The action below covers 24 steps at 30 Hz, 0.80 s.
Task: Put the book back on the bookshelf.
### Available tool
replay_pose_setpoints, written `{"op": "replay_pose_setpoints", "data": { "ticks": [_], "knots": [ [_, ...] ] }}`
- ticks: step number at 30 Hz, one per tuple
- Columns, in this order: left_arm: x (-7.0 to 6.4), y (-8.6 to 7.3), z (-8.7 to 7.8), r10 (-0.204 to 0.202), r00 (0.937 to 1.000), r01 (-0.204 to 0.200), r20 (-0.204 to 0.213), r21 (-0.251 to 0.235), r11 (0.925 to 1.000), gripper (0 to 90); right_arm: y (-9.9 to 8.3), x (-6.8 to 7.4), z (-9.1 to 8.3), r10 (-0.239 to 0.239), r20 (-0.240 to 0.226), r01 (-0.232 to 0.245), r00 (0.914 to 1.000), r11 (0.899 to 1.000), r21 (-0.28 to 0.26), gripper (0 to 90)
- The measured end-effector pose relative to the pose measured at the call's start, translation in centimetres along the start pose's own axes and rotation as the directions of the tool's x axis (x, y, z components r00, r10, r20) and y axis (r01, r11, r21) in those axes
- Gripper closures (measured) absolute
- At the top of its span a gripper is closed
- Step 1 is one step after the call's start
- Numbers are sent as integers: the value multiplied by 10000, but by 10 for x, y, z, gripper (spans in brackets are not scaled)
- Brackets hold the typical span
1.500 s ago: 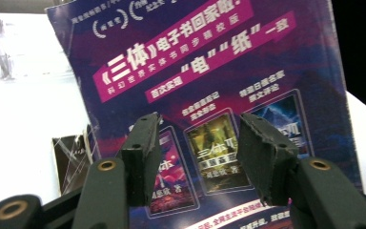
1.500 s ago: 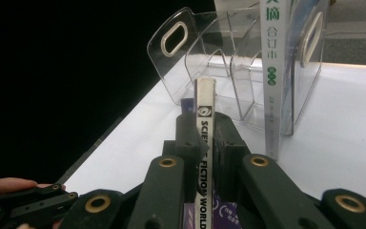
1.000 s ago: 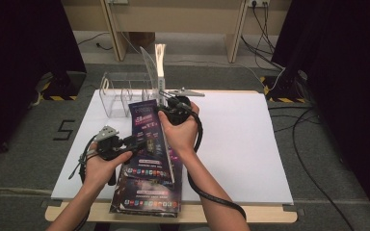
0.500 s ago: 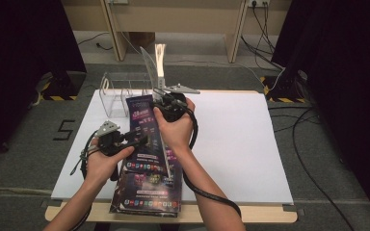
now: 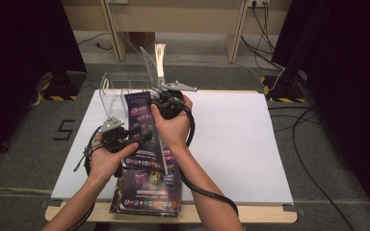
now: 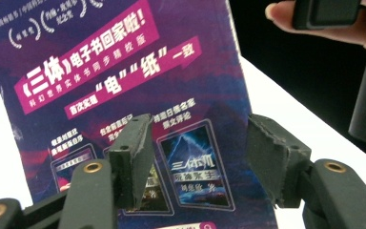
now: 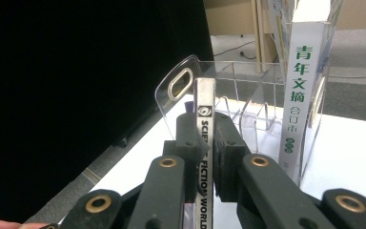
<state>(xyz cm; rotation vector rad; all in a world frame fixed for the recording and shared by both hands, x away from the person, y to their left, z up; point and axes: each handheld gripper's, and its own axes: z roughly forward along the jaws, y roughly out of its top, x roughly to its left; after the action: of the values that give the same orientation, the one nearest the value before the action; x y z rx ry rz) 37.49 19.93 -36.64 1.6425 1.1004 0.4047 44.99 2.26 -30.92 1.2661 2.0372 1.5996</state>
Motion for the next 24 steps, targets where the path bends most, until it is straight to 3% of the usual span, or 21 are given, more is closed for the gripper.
{"op": "replay_pose_setpoints", "data": {
  "ticks": [11,24],
  "knots": [
    [-9,13,8,135,9999,-136,-31,-138,9998,412,2,2,1,-63,146,66,9999,9997,-218,833],
    [-13,20,10,418,9983,-432,-410,-340,9985,407,10,11,-2,-311,376,351,9988,9933,-1105,833]
  ]
}}
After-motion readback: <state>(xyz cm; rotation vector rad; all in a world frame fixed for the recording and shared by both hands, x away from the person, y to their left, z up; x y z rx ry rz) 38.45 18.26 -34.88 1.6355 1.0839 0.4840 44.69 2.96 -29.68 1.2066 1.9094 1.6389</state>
